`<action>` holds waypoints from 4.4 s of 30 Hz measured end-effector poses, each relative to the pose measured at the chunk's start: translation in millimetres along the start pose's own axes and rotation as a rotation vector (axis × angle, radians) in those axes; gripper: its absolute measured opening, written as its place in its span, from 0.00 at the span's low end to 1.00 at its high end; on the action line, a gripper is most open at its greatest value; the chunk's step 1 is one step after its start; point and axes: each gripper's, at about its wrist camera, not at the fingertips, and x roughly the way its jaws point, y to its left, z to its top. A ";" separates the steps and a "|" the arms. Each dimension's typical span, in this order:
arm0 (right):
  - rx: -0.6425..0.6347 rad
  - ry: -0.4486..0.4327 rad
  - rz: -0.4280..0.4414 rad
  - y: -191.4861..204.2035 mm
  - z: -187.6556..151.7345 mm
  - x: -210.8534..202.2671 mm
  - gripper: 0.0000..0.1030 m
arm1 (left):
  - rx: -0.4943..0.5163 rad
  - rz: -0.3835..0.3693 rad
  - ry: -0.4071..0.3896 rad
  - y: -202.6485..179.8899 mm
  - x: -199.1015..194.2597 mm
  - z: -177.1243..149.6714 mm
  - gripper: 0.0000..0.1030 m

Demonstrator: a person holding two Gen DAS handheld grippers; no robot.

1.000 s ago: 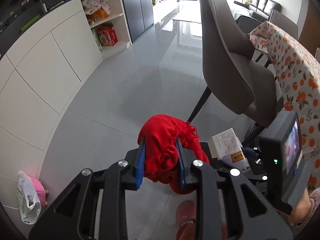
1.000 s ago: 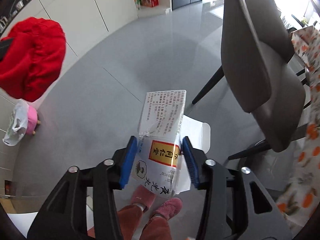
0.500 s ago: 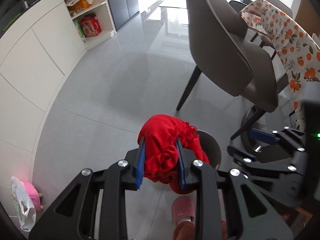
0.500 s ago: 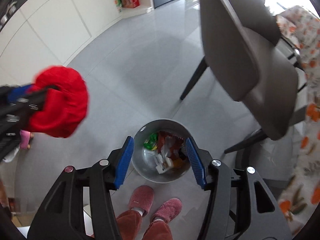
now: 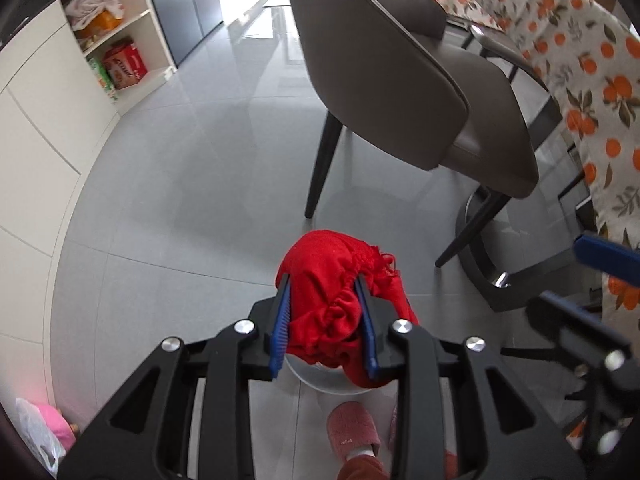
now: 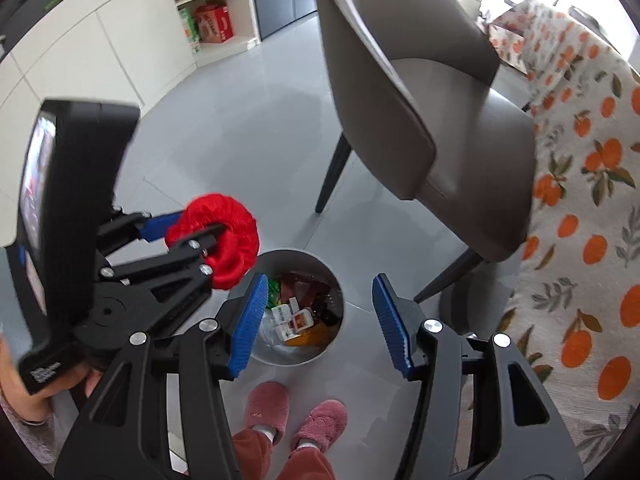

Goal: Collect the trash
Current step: 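Open the right gripper to drop the white box while the left gripper drops the red cloth, then move both grippers back toward the table, then grasp the pink plastic bag with the left gripper while the right gripper grasps the black bristly bundle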

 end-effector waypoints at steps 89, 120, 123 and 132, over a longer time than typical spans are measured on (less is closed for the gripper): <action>0.583 -0.153 -0.371 -526.3 -35.1 -291.2 0.71 | 0.491 -0.104 -0.266 -493.2 -186.2 244.9 0.79; 0.750 -0.052 -0.367 -572.0 -55.1 -251.4 0.07 | 0.712 -0.254 -0.217 -544.7 -140.8 244.0 0.28; 0.756 -0.074 -0.373 -571.5 -58.6 -262.5 0.06 | 0.723 -0.270 -0.232 -548.9 -150.2 241.3 0.28; 0.763 -0.126 -0.381 -564.3 -67.5 -291.0 0.05 | 0.709 -0.296 -0.273 -550.1 -178.6 240.1 0.27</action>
